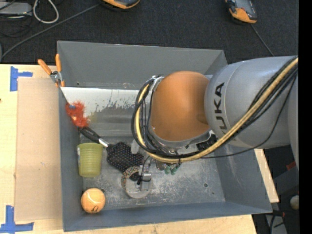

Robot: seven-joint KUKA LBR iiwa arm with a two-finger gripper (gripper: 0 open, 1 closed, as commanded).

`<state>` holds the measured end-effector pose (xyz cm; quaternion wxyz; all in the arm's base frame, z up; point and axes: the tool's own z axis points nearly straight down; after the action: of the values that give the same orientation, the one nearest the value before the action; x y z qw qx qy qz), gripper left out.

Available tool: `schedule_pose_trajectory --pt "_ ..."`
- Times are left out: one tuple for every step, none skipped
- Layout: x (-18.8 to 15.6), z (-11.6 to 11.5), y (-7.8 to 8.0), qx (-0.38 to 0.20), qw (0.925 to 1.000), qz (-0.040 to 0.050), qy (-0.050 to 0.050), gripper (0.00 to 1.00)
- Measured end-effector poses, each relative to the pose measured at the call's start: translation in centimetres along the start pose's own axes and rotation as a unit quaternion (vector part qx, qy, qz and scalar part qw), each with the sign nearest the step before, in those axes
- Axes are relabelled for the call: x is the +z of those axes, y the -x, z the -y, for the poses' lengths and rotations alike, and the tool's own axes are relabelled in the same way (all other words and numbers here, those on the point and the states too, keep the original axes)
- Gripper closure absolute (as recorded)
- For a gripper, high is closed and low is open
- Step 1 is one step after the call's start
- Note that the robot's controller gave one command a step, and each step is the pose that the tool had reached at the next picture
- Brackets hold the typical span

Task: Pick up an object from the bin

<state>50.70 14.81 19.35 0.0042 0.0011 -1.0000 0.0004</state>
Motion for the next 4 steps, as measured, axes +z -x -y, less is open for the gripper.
schedule_pose_trajectory --pt "-0.3 0.1 0.2 0.002 1.0000 0.0033 0.001 0.00" --pt "1.3 -0.3 0.4 -0.013 0.9999 0.0058 0.001 0.00" --pt "8.5 1.8 0.5 -0.158 0.9875 0.0059 0.000 0.00" --pt "11.7 1.8 0.4 -0.156 0.9877 0.0082 0.002 0.00"
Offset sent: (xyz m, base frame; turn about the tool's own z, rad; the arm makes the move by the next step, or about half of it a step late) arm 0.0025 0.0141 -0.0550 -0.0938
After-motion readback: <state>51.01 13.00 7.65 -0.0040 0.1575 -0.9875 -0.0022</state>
